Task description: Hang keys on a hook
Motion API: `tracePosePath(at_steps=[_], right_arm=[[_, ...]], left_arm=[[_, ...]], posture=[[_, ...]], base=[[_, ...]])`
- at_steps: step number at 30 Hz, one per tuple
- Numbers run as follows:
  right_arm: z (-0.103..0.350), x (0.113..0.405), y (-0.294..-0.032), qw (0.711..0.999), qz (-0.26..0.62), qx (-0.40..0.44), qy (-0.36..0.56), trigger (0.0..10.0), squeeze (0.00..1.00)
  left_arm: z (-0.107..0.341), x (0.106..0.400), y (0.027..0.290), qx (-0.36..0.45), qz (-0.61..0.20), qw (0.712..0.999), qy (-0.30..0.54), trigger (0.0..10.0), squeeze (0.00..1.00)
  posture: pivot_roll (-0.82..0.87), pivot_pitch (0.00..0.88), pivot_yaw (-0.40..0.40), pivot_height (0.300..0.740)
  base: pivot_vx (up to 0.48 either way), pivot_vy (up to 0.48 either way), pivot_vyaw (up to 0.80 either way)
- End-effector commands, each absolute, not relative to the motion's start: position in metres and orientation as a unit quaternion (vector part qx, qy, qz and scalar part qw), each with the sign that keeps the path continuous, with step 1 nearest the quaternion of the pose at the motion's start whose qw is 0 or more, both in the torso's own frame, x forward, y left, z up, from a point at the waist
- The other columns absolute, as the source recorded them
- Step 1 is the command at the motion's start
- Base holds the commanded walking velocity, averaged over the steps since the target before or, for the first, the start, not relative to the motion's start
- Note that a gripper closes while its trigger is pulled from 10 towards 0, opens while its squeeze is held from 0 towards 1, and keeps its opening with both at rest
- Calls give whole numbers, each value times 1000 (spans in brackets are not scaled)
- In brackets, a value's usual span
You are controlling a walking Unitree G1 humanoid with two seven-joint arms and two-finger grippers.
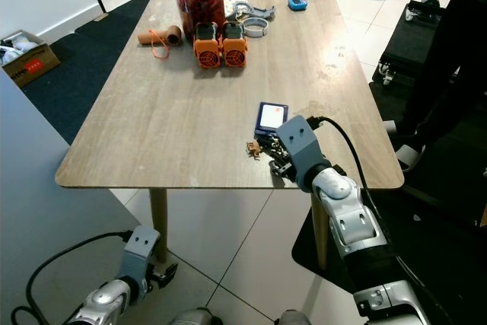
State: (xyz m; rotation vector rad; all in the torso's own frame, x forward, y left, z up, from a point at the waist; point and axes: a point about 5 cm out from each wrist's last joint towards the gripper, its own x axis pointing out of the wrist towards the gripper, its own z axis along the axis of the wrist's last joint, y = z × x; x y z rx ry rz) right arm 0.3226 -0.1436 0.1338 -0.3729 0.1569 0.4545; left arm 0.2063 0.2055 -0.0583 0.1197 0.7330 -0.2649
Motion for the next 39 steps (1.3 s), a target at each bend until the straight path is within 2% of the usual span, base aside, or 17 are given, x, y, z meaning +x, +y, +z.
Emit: tracePosePath(at_steps=[1, 28, 30, 31, 33, 39], right_arm=[[129, 320, -143, 953, 223, -185, 86, 10000, 0], [118, 323, -163, 965, 154, -186, 101, 10000, 0], [117, 324, -163, 965, 151, -187, 103, 9294, 0], [117, 324, -164, 965, 150, -188, 104, 9294, 0], [115, 325, -165, 965, 148, -190, 106, 7961, 0], [114, 326, -166, 964, 144, -194, 108, 7412, 0]], left_arm=[[-61, 200, 214, 67, -121, 920, 367, 10000, 0], [-62, 202, 214, 70, -116, 915, 379, 10000, 0], [-62, 202, 213, 70, -116, 915, 380, 10000, 0], [-62, 202, 213, 70, -116, 915, 380, 10000, 0], [-62, 202, 213, 71, -116, 915, 380, 10000, 0], [-62, 202, 213, 71, -115, 915, 380, 10000, 0]], posture=[[62, 120, 18, 740], [62, 129, 28, 740], [61, 129, 29, 740], [61, 129, 29, 740], [62, 129, 27, 740], [63, 128, 27, 740]], base=[[0, 0, 0], [0, 0, 0], [0, 0, 0], [0, 0, 0], [0, 0, 0], [0, 0, 0]])
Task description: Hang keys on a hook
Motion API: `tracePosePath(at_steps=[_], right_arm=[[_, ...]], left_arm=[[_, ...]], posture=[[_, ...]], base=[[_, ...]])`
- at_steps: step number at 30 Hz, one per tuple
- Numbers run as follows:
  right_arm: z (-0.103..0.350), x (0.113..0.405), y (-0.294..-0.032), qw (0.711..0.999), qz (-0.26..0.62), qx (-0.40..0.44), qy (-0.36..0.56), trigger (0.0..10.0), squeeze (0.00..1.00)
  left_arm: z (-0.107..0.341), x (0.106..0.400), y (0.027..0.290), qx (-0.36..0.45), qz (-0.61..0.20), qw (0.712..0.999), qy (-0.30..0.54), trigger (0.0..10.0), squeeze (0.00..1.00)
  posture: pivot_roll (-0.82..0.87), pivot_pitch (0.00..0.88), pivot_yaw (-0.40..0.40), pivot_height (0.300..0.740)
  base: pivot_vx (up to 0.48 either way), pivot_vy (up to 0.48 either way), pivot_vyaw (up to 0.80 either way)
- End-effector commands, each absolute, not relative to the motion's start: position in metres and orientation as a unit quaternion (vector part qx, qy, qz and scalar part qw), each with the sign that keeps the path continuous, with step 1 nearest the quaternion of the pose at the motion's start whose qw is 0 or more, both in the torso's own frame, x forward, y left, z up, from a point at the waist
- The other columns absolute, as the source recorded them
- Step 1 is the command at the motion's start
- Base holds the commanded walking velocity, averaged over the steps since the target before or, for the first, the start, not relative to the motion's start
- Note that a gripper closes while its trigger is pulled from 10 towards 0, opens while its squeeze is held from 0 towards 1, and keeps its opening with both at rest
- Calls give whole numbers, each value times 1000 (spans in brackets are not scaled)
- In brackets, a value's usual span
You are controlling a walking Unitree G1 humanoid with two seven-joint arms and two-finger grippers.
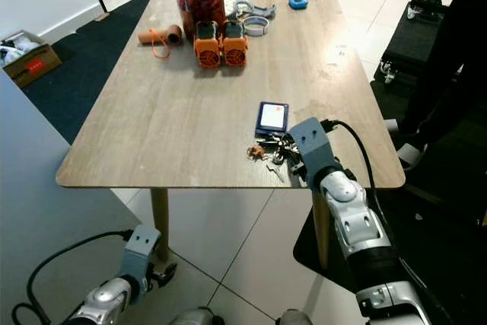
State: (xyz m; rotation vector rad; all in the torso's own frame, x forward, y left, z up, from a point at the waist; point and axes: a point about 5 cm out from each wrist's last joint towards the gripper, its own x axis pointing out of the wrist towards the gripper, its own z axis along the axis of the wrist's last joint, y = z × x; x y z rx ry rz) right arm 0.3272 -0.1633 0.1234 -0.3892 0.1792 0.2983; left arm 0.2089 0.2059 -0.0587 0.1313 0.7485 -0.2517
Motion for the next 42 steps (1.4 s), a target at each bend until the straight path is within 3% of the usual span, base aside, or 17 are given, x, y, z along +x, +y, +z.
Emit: tracePosePath(at_steps=[1, 6, 13, 14, 15, 16, 17, 18, 23, 26, 27, 34, 35, 36, 37, 38, 42], right_arm=[[115, 326, -167, 965, 142, -194, 108, 7451, 0], [116, 327, -169, 965, 138, -194, 106, 7451, 0], [120, 330, -171, 967, 130, -195, 97, 8392, 0], [120, 331, -171, 968, 129, -195, 95, 7294, 0], [121, 331, -171, 968, 128, -195, 93, 4941, 0], [121, 331, -171, 968, 127, -194, 91, 1294, 0], [122, 331, -172, 969, 126, -194, 90, 1294, 0], [122, 331, -172, 969, 126, -193, 89, 0, 0], [123, 331, -172, 969, 125, -193, 85, 0, 0], [123, 331, -172, 970, 123, -194, 83, 980, 0], [124, 331, -172, 970, 123, -194, 82, 2000, 0], [125, 332, -172, 970, 121, -194, 80, 2196, 0], [125, 332, -172, 971, 120, -194, 78, 3098, 0], [126, 332, -172, 971, 118, -194, 75, 5647, 0], [126, 332, -172, 971, 118, -194, 75, 5647, 0], [126, 332, -172, 971, 116, -194, 72, 10000, 1000], [126, 332, -173, 972, 112, -195, 70, 10000, 1000]], left_arm=[[-62, 202, 213, 71, -115, 915, 380, 10000, 0], [-62, 201, 214, 71, -114, 915, 381, 10000, 0], [-63, 201, 215, 74, -112, 914, 382, 10000, 0], [-63, 201, 215, 74, -112, 914, 382, 10000, 0], [-63, 200, 215, 75, -112, 914, 383, 10000, 0], [-63, 200, 215, 75, -112, 914, 383, 10000, 0], [-63, 200, 215, 75, -112, 913, 384, 10000, 0], [-63, 200, 215, 76, -111, 913, 385, 10000, 0], [-64, 199, 215, 76, -111, 912, 387, 10000, 0], [-64, 198, 215, 77, -111, 912, 388, 10000, 0], [-64, 199, 216, 77, -111, 912, 388, 10000, 0], [-63, 200, 216, 78, -112, 913, 384, 10000, 0], [-62, 202, 217, 79, -114, 914, 381, 10000, 0], [-61, 203, 217, 79, -116, 916, 377, 10000, 0], [-61, 203, 217, 79, -116, 916, 377, 10000, 0], [-60, 203, 216, 79, -117, 916, 374, 10000, 0], [-60, 203, 216, 79, -118, 917, 372, 10000, 0]], posture=[[63, 127, 27, 740], [63, 123, 25, 740], [63, 120, 25, 740], [63, 120, 25, 740], [62, 119, 24, 740], [62, 119, 24, 740], [62, 119, 24, 740], [60, 115, 22, 740], [59, 109, 21, 740], [60, 108, 21, 740], [60, 106, 21, 740], [60, 102, 21, 740], [61, 104, 21, 740], [61, 106, 22, 740], [61, 106, 22, 740], [62, 107, 22, 740], [62, 108, 22, 740]], base=[[0, 0, 0], [0, 0, 0], [0, 0, 0], [0, 0, 0], [0, 0, 0], [0, 0, 0], [0, 0, 0], [0, 0, 0], [0, 0, 0], [0, 0, 0], [0, 0, 0], [0, 0, 0], [0, 0, 0], [0, 0, 0], [0, 0, 0], [0, 0, 0], [0, 0, 0]])
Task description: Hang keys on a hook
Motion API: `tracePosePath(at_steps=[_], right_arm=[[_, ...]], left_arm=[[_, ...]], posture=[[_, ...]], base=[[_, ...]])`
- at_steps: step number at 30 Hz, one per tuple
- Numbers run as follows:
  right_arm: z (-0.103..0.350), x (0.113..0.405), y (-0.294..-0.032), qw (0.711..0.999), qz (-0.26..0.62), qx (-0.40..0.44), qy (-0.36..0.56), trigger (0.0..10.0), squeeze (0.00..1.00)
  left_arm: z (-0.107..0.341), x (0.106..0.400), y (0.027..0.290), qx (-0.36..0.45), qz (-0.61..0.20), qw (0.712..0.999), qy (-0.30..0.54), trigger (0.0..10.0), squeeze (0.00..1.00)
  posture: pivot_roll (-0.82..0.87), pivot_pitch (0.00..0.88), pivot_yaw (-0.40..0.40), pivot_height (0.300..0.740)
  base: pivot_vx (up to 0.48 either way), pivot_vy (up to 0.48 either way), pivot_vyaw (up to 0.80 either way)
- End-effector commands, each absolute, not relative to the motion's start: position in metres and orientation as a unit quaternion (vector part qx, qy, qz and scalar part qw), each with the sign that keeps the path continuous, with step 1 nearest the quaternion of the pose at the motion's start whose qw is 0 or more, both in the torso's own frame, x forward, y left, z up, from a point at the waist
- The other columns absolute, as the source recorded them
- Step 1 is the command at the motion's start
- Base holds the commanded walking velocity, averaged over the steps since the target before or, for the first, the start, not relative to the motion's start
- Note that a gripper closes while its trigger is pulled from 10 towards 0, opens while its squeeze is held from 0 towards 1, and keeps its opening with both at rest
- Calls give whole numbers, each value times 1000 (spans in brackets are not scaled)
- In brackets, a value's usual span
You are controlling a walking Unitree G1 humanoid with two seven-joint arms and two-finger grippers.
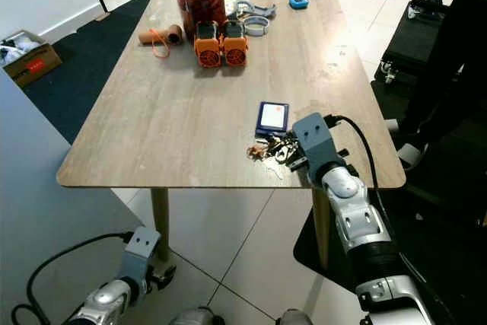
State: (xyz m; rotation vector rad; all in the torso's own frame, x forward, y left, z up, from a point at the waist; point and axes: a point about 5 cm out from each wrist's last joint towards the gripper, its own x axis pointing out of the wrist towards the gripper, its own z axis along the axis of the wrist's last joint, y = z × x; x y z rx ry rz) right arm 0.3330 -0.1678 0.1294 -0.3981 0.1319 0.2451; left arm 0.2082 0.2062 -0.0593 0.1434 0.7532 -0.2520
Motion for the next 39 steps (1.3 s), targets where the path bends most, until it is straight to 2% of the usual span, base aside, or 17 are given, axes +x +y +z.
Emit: tracePosePath(at_steps=[1, 4, 5, 6, 33, 34, 35, 36, 37, 39], right_arm=[[126, 332, -173, 972, 109, -195, 70, 10000, 1000], [125, 332, -172, 973, 104, -196, 70, 10000, 965], [125, 332, -172, 973, 103, -197, 69, 10000, 392], [125, 332, -172, 973, 101, -196, 70, 10000, 0], [123, 340, -168, 979, 63, -179, 77, 10000, 0], [123, 341, -168, 979, 62, -178, 76, 9255, 0], [124, 341, -168, 979, 61, -177, 75, 4941, 0], [124, 342, -168, 980, 60, -176, 74, 4588, 0], [125, 342, -168, 980, 59, -176, 74, 1569, 0], [125, 342, -168, 980, 58, -175, 74, 1451, 0]], left_arm=[[-60, 204, 216, 79, -118, 918, 371, 10000, 0], [-59, 204, 214, 79, -121, 919, 368, 10000, 0], [-59, 204, 214, 79, -122, 919, 366, 10000, 0], [-59, 205, 213, 80, -124, 919, 365, 10000, 0], [-59, 203, 215, 87, -122, 917, 369, 10000, 0], [-59, 203, 215, 87, -121, 917, 370, 10000, 0], [-59, 203, 215, 87, -121, 917, 370, 10000, 0], [-59, 203, 215, 87, -121, 917, 370, 10000, 0], [-59, 203, 215, 87, -120, 917, 370, 10000, 0], [-59, 202, 216, 87, -120, 917, 371, 10000, 0]], posture=[[62, 108, 22, 740], [62, 111, 24, 740], [62, 110, 25, 740], [61, 111, 25, 740], [66, 127, 20, 740], [66, 127, 20, 740], [67, 128, 20, 740], [67, 128, 20, 740], [67, 128, 20, 740], [68, 128, 20, 740]], base=[[0, 0, 0], [0, 0, 0], [0, 0, 0], [0, 0, 0], [0, 0, 0], [0, 0, 0], [0, 0, 0], [0, 0, 0], [0, 0, 0], [0, 0, 0]])
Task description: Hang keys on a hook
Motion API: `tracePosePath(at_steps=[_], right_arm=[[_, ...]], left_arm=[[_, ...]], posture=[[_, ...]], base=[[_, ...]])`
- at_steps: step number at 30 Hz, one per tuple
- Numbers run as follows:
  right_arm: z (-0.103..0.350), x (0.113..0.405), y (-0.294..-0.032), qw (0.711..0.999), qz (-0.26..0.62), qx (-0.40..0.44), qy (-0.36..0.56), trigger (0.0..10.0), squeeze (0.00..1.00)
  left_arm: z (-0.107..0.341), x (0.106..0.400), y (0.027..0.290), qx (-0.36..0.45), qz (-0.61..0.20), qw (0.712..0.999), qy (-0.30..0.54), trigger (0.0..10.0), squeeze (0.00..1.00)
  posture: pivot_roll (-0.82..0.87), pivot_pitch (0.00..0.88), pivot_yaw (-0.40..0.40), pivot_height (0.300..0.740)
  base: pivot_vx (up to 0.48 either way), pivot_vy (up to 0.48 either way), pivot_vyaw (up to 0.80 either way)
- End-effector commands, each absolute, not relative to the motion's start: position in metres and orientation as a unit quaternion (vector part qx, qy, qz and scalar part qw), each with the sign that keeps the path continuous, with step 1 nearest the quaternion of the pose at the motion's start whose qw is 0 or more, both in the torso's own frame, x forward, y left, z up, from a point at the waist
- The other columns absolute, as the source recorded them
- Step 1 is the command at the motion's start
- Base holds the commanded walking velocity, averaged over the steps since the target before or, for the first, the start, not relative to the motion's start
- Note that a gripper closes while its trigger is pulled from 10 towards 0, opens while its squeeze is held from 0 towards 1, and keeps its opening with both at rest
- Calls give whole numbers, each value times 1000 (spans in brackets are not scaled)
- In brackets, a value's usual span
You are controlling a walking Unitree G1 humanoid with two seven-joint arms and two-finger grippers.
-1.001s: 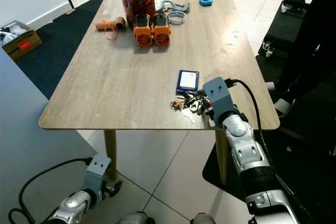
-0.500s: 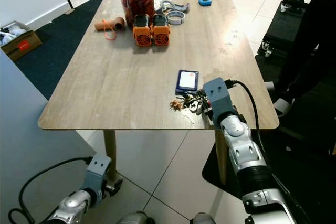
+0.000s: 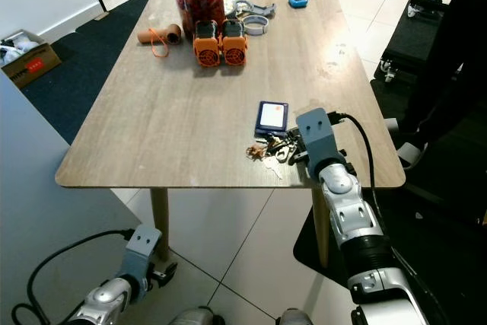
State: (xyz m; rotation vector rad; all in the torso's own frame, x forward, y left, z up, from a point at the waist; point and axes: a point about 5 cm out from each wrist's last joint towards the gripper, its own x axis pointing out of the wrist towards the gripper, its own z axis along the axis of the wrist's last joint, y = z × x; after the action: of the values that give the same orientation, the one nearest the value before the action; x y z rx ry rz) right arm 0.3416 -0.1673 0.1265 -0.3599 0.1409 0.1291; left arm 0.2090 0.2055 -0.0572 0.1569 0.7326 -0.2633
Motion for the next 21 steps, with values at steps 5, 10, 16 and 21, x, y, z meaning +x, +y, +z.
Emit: tracePosePath(at_steps=[5, 10, 16, 21], right_arm=[[125, 342, -168, 980, 57, -175, 72, 10000, 0], [126, 343, -169, 980, 55, -176, 71, 10000, 0], [148, 347, -172, 984, 48, -169, 32, 10000, 0], [180, 354, -182, 985, 15, -168, -27, 10000, 0]], left_arm=[[-60, 202, 216, 88, -119, 916, 372, 10000, 0], [-60, 202, 215, 89, -120, 916, 373, 10000, 0], [-60, 203, 216, 92, -121, 915, 374, 10000, 0], [-60, 203, 216, 94, -121, 914, 375, 10000, 0]], posture=[[67, 128, 21, 740], [68, 129, 20, 740], [69, 127, 22, 740], [67, 125, 23, 740]], base=[[0, 0, 0], [0, 0, 0], [0, 0, 0], [0, 0, 0]])
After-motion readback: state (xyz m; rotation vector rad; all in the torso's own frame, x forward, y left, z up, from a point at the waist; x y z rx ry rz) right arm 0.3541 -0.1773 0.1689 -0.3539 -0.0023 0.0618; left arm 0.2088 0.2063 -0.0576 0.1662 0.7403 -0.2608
